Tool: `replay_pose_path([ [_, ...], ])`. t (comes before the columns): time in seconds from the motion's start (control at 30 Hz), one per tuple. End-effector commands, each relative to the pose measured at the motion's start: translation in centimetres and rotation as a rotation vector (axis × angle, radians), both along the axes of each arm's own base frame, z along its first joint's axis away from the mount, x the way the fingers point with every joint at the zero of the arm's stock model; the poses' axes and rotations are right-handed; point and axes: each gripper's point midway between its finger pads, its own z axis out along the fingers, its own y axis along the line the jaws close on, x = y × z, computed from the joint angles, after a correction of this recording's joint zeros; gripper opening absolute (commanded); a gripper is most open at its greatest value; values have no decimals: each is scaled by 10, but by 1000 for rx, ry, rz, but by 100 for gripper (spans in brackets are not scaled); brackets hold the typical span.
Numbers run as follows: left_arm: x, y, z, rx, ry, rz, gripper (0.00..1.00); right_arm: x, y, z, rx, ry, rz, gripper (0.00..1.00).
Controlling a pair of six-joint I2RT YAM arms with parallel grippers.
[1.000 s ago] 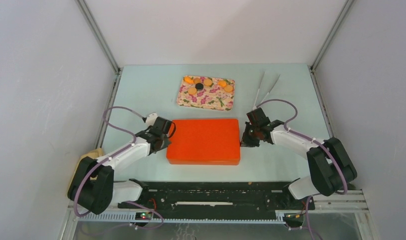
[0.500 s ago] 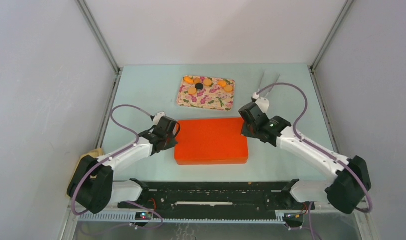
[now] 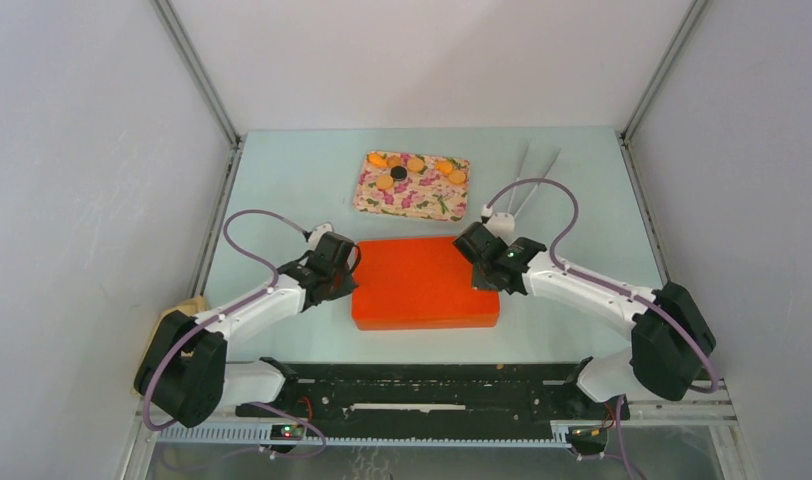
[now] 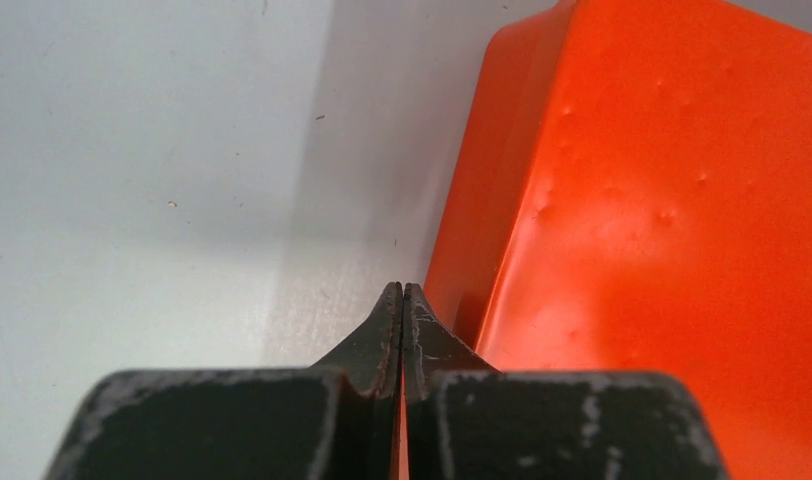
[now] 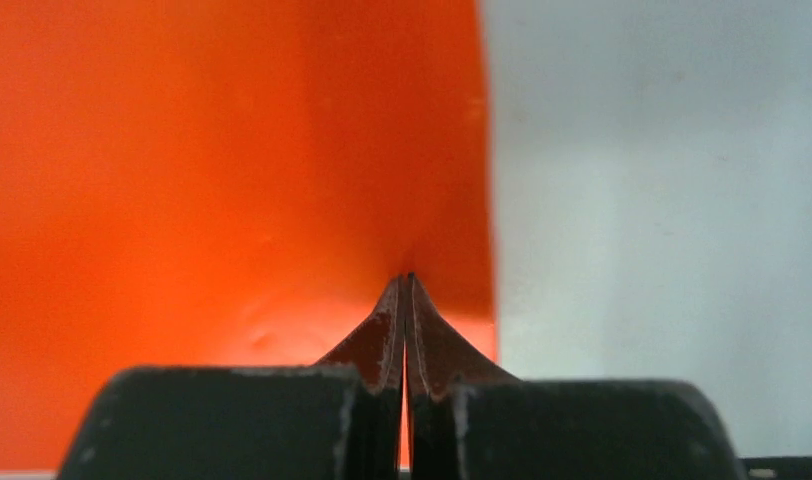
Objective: Pack the cookies
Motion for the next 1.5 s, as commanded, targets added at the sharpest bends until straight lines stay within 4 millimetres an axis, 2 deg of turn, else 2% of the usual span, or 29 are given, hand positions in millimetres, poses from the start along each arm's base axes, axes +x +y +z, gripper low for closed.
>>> replay_pose_path([
  [0.0,17,-17,20,-53,-64,-26,0,-18,-2,-29,-8,95,-17,0],
  [0.1,18,-19,20,-60,-66,-34,0,-16,1,-25,8,85,-15,0],
  [0.23,18,-22,18,-69,-63,-46,0,-5,4,-8,28,43,-14,0],
  [0.43,22,-28,23,-89,-81,-65,0,15,10,33,43,-65,4,0],
  [0.53,23,-28,24,-88,-86,-66,0,20,13,58,51,-129,16,0],
  [0.63,23,-29,23,-90,-80,-68,0,21,12,74,54,-163,22,0],
  [0.73,22,-29,20,-88,-73,-71,0,15,5,71,26,-146,7,0],
  [0.83,23,-31,19,-90,-71,-75,0,1,-4,52,-23,-85,0,0],
  [0.93,24,-33,20,-96,-69,-83,0,-30,-8,18,-32,22,9,0],
  [1.07,25,-34,20,-101,-74,-87,0,-76,-16,-41,-19,200,11,0],
  [1.13,25,-35,20,-103,-75,-88,0,-86,-17,-53,-26,244,6,0],
  [1.2,25,-36,19,-104,-71,-92,0,-85,-15,-50,-24,230,8,0],
  [1.27,24,-37,18,-105,-68,-95,0,-77,-10,-38,-3,190,10,0],
  [1.47,24,-34,23,-105,-82,-90,0,-39,0,16,-1,7,29,0],
])
